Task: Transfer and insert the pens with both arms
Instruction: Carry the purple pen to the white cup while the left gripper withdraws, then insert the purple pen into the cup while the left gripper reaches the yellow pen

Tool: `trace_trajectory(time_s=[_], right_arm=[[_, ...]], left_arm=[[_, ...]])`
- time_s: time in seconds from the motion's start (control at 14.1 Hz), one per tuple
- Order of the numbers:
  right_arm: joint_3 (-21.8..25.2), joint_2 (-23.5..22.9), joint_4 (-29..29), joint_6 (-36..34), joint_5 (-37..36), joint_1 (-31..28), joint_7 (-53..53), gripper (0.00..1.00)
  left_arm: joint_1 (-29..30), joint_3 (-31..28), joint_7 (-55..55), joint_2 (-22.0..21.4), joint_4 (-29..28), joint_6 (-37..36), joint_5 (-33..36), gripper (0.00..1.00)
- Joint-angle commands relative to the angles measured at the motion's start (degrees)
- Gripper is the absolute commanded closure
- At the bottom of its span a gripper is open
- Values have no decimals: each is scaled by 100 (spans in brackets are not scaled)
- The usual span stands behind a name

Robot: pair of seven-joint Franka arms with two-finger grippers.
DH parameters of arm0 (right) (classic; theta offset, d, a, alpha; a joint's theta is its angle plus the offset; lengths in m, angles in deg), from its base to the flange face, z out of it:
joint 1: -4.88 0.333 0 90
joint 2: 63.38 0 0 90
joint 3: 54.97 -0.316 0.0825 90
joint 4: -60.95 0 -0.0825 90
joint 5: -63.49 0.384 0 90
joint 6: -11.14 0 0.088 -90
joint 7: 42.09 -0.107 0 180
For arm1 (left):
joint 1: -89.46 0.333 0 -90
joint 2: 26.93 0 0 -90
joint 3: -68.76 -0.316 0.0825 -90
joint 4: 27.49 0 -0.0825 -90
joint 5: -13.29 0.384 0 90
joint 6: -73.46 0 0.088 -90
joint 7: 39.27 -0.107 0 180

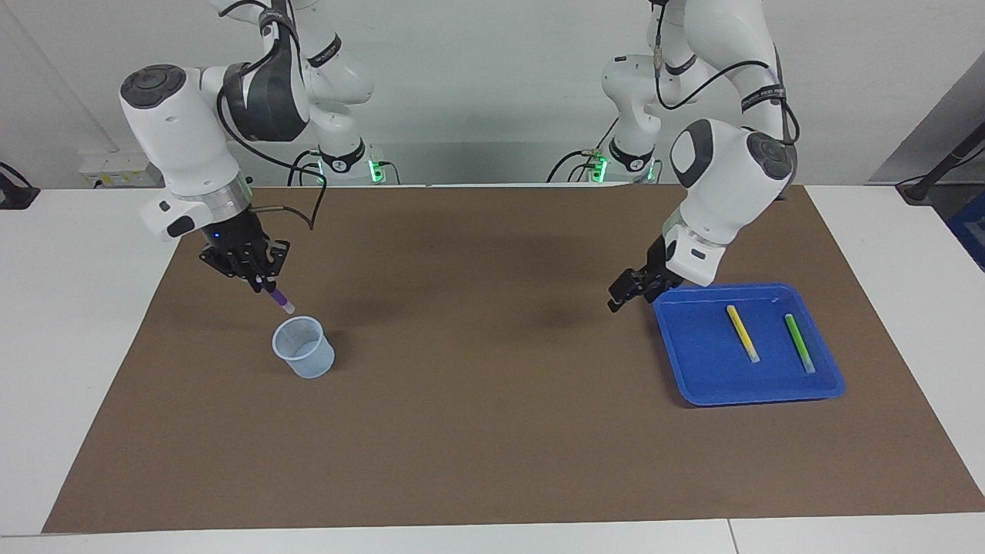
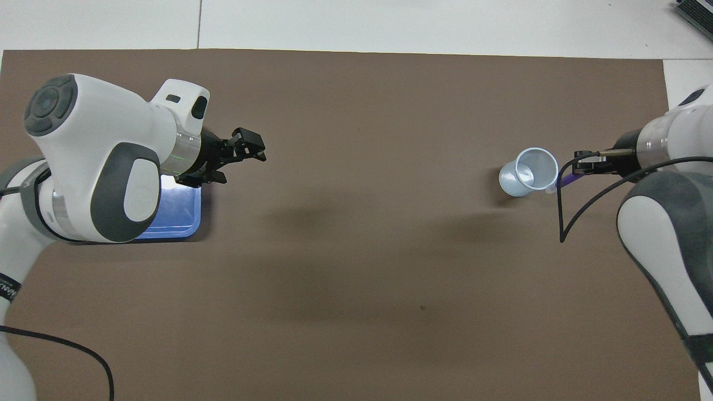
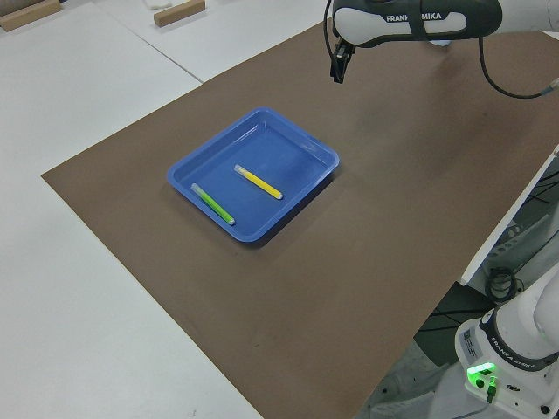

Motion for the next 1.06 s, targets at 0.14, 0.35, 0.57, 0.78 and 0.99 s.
trace_trajectory(time_s=[0.14, 0.35, 0.57, 0.78, 0.99], right_arm=[[-95, -267, -62, 398, -189, -131, 150, 100], [-95, -425, -167, 531, -198, -105, 150, 100], [-95, -592, -159, 724, -189, -70, 132, 100], [-95, -680, -115, 812, -189, -61, 88, 100], [-95, -681, 34, 918, -189, -61, 1, 73]], left_arm=[[556, 8, -909, -89, -85, 1, 1000, 8], [1154, 0, -1974, 436, 291, 37, 1008, 8], [1261, -18, -2381, 729, 521, 19, 1200, 8], [1603, -9, -2860, 913, 556, 63, 1545, 9], [1727, -18, -3295, 1177, 697, 125, 1658, 10]])
